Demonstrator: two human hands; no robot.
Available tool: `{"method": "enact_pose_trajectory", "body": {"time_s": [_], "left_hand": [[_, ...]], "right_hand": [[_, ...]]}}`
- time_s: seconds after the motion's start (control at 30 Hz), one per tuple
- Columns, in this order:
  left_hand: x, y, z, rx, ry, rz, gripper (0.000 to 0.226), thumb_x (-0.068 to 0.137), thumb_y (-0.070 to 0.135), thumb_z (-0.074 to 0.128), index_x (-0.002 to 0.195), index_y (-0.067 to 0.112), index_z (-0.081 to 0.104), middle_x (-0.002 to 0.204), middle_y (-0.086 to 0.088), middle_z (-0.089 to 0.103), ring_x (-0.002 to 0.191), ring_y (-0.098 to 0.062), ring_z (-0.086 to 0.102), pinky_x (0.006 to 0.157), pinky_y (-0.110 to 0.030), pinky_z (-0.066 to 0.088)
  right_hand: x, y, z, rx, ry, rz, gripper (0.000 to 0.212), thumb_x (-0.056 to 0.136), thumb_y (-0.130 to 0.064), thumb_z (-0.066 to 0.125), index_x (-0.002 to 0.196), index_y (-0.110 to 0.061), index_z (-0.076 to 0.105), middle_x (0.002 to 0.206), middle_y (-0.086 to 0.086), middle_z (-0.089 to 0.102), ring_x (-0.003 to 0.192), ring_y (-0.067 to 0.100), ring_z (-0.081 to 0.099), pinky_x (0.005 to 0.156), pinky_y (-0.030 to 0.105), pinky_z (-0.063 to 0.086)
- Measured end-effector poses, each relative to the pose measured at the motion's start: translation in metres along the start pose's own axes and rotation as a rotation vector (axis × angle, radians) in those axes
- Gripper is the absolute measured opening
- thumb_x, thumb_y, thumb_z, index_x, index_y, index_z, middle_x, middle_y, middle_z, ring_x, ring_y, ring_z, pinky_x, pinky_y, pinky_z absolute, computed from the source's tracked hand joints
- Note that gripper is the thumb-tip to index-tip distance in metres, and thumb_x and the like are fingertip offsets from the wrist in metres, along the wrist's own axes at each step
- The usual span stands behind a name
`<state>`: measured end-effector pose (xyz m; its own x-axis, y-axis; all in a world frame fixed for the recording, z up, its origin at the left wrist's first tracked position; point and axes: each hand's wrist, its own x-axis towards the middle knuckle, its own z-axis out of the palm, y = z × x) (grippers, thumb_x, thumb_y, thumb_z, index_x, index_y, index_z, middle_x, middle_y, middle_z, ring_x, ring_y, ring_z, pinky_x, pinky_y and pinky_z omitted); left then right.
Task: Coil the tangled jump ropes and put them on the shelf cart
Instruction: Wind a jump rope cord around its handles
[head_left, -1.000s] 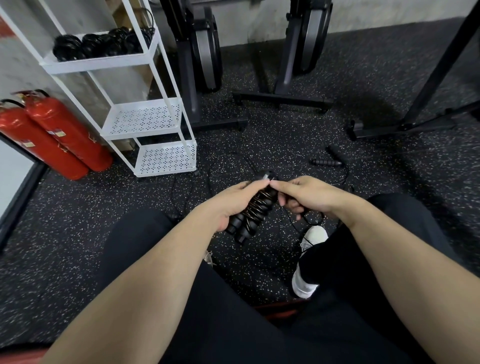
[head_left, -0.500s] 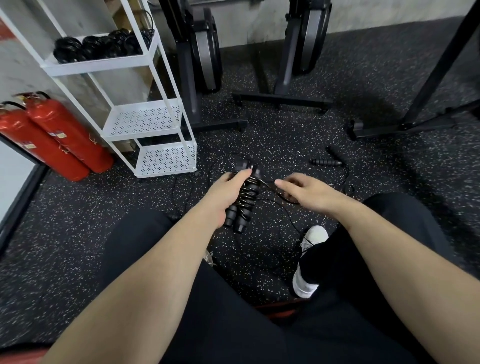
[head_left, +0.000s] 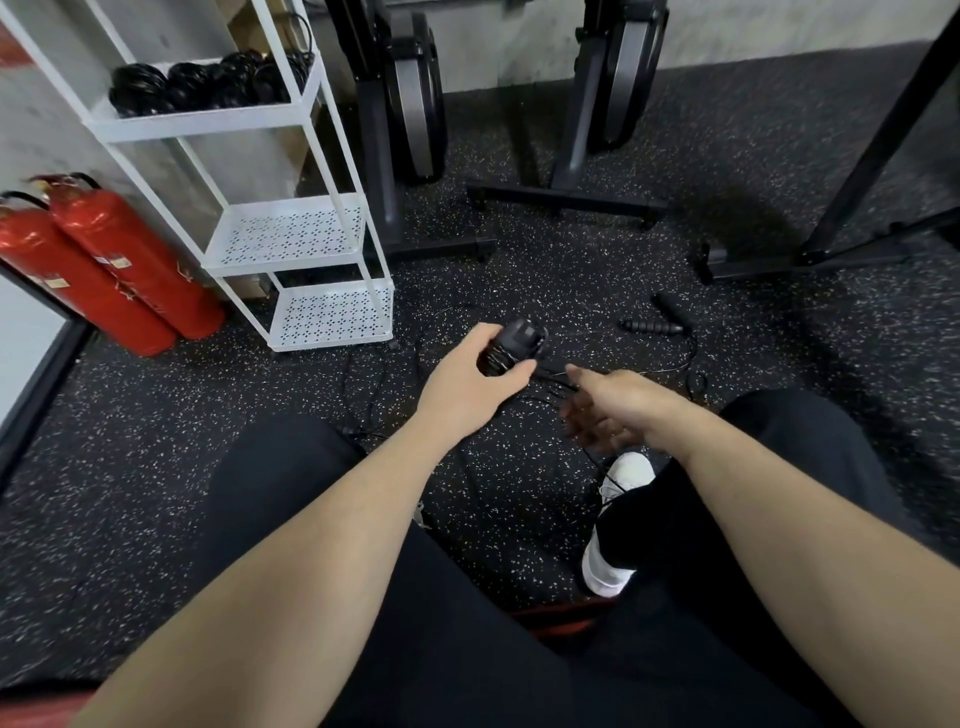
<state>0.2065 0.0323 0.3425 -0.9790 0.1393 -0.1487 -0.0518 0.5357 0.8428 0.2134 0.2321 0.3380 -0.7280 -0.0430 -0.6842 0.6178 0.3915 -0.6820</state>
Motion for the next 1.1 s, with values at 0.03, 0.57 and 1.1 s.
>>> {"method": "enact_pose_trajectory", "body": {"time_s": [0.03,0.57,1.1], "left_hand": [[-0.001,0.001,0.001,0.010,-0.044,0.026,0.029,0.092,0.044,0.071,0.116,0.040,0.057,0.102,0.014,0.067,0.093,-0.009,0.063,0.087,-0.036,0.052],[-0.010,0.009,0.003,-0.012,-0.357,0.197,0.039,0.089,0.026,0.078,0.100,0.057,0.057,0.100,0.022,0.068,0.093,-0.006,0.064,0.087,-0.027,0.052],[-0.008,0.016,0.008,-0.213,-0.204,-0.072,0.014,0.099,0.036,0.064,0.113,0.032,0.064,0.099,0.007,0.072,0.075,-0.004,0.070,0.061,-0.020,0.052]], "right_hand": [[0.001,0.000,-0.001,-0.002,0.009,0.027,0.064,0.105,-0.056,0.040,0.096,-0.003,0.076,0.084,0.012,0.078,0.070,0.025,0.069,0.082,0.041,0.059],[0.000,0.009,-0.001,-0.158,-0.419,0.104,0.042,0.111,-0.021,0.030,0.111,-0.003,0.068,0.080,0.004,0.073,0.066,0.014,0.061,0.063,0.029,0.052],[0.000,-0.005,0.009,0.069,0.112,-0.182,0.026,0.101,-0.004,0.036,0.107,-0.005,0.061,0.095,0.015,0.071,0.079,0.021,0.065,0.074,0.039,0.059]]}}
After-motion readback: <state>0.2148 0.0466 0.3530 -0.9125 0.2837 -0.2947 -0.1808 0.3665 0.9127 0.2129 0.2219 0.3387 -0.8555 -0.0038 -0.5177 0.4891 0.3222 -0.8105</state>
